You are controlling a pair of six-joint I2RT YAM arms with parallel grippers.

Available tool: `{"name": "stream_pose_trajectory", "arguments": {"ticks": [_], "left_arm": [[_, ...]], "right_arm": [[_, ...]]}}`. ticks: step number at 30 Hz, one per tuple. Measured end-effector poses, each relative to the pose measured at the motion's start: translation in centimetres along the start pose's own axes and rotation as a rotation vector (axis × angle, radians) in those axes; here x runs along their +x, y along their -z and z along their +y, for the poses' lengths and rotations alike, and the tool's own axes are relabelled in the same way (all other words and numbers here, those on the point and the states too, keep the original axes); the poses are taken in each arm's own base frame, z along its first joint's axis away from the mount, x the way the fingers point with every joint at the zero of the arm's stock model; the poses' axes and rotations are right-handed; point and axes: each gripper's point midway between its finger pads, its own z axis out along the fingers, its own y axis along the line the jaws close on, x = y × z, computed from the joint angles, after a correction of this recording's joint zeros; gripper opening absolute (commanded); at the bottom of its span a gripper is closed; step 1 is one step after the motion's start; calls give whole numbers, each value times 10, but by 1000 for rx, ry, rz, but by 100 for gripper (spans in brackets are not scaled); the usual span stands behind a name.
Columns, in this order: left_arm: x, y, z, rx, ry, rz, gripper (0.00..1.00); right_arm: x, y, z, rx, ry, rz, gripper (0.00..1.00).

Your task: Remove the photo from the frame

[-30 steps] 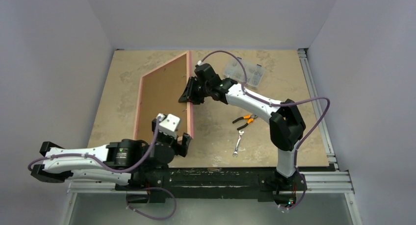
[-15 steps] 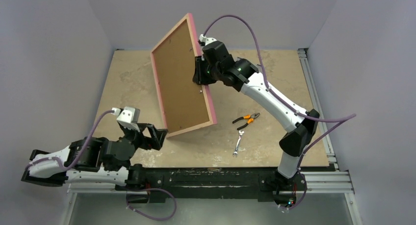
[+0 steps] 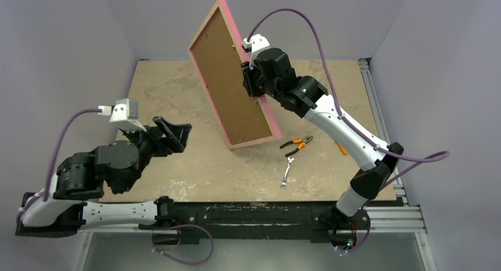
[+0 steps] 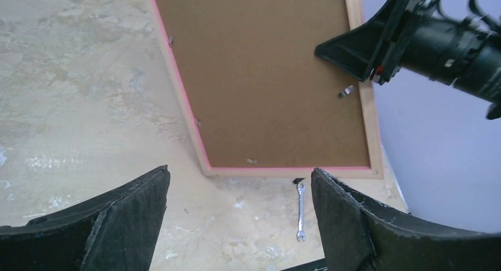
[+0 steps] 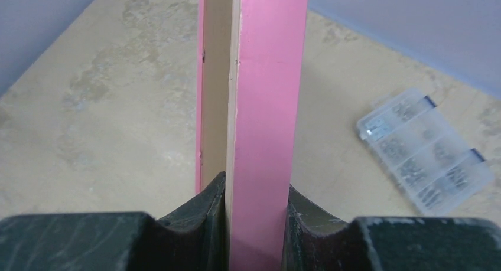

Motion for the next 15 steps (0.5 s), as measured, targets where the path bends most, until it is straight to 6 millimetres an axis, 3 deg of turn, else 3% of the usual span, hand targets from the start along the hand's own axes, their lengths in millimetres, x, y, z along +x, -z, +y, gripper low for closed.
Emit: {"name": "stream_pose_trajectory", "arguments": {"ticks": [7, 11, 15], "left_arm": [[33, -32, -13, -70, -110, 91, 90], [38, -42, -13, -93, -122, 118, 91], [30, -49, 1, -153, -103, 113, 92]], "right_arm": [[-19, 5, 4, 72, 221, -81, 0], [-12, 1, 12, 153, 404, -31, 0], [9, -18, 24, 216, 539, 29, 0]]}}
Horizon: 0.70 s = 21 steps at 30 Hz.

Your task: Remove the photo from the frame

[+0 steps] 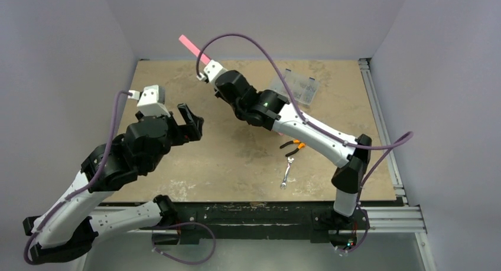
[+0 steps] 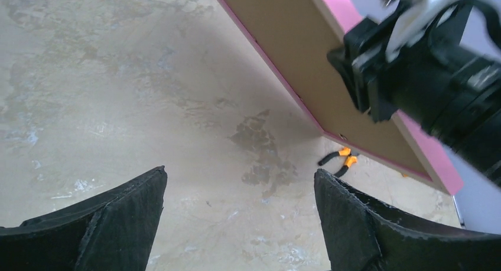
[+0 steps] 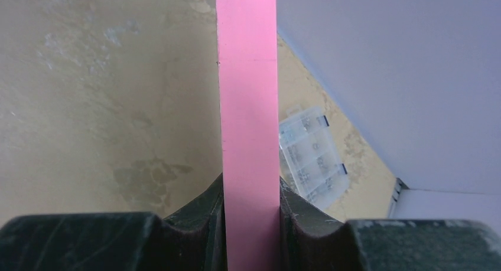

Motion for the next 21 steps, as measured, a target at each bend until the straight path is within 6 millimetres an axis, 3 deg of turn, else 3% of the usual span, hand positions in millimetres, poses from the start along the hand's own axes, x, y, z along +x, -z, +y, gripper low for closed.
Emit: {"name": "stream_pose_trajectory", "arguments": {"ticks": [8, 17, 21], "left_arm": [[-15, 1, 43, -138, 53, -41, 93], [-38, 48, 96, -261, 82, -173, 93], [-37, 62, 113, -293, 80, -189, 93]], "right_arm": [[8, -18, 58, 113, 230, 52, 0], [21, -50, 146, 222, 468, 67, 0], [29, -65, 175, 272, 533, 67, 0]]}}
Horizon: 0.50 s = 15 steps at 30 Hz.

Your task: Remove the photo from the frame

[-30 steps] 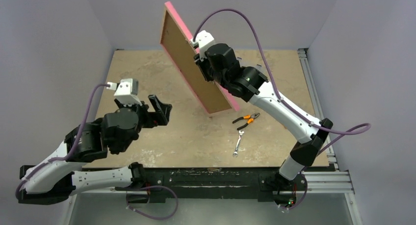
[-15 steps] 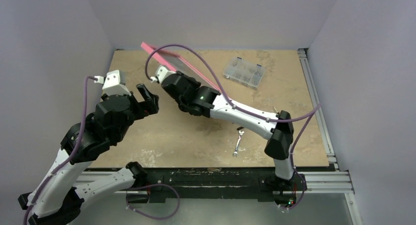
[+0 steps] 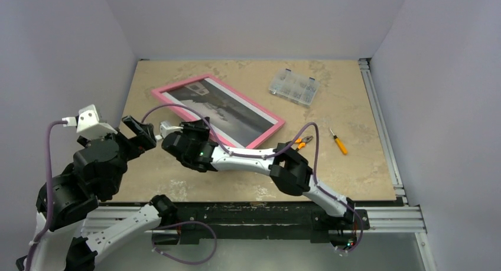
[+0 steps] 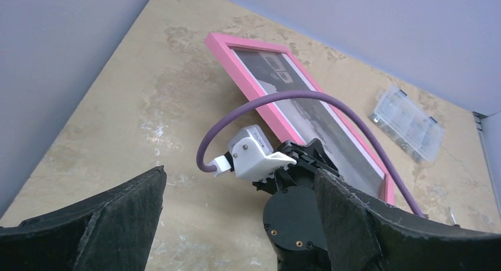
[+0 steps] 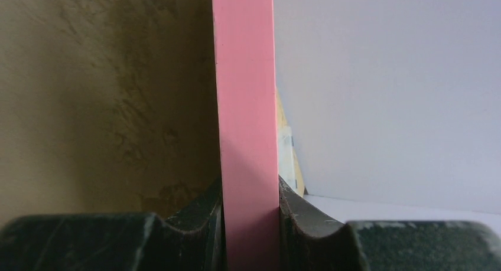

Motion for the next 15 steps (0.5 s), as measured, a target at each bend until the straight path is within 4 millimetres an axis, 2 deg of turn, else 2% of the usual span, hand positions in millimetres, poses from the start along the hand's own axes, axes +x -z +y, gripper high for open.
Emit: {"name": "stream_pose_trajectory", "arguments": {"ticks": [7, 8, 11, 13, 15], "left_arm": [[14, 0, 15, -36, -39, 23, 93], [18, 0, 17, -41, -47, 28, 93], [28, -4, 20, -55, -68, 47, 93], [35, -6, 21, -65, -75, 61, 93], [41, -8, 21, -71, -84, 74, 93]], "right_arm": [[2, -15, 46, 4, 45, 4, 0], [2, -16, 50, 0, 46, 3, 3], [4, -16, 59, -23, 45, 4, 23], [5, -15, 62, -48, 37, 6, 45], [0, -14, 71, -111, -1, -17, 62]]}}
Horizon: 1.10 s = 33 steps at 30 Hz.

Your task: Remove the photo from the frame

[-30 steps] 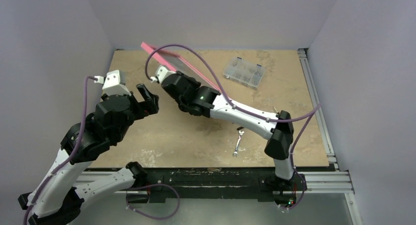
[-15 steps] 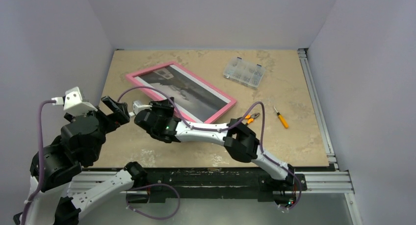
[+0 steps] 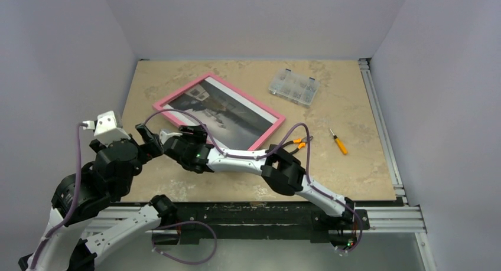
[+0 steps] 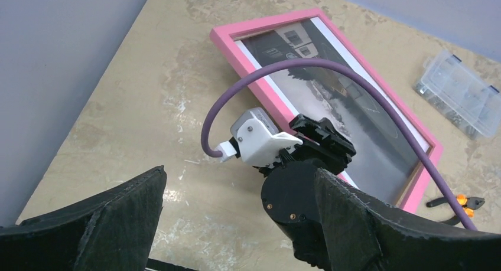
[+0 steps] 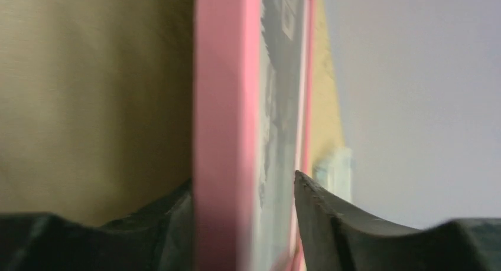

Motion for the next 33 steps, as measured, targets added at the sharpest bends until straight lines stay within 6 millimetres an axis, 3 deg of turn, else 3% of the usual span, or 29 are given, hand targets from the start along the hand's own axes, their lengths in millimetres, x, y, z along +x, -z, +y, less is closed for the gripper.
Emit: {"name": "stream_pose_trajectory", "arguments": {"ticks": [3, 8, 10, 13, 15, 17, 20, 22, 24, 28, 30, 33], "left_arm": [[5, -2, 0, -4, -9, 11, 94], [8, -4, -1, -9, -19, 18, 97], [12, -6, -2, -16, -25, 27, 98], [23, -14, -7, -24, -42, 54, 99], [23, -19, -31, 37, 43, 56, 100], [21, -24, -60, 113, 125, 59, 100], [35, -47, -95, 145, 196, 92, 100], [52, -68, -112, 142, 231, 137, 100], [70, -90, -129, 152, 292, 190, 100], [88, -119, -157, 220, 440, 280, 100], [119, -127, -138, 150, 423, 372, 100], [197, -134, -94, -37, 401, 575, 100]], "right_arm": [[-7, 2, 25, -163, -58, -42, 79], [-10, 28, 58, -458, -133, -75, 86], [-12, 47, 53, -556, -192, -100, 87], [-11, 85, 23, -688, -306, -158, 87], [2, 98, -4, -734, -368, -171, 86], [18, 95, -18, -784, -416, -179, 86], [52, 81, -20, -867, -465, -150, 89], [77, 71, -10, -932, -472, -112, 93], [104, 50, -11, -954, -494, -62, 94], [135, 19, -15, -1001, -591, 1, 94], [162, -19, -38, -942, -775, 67, 95], [240, -89, -106, -737, -1033, 151, 95]]}}
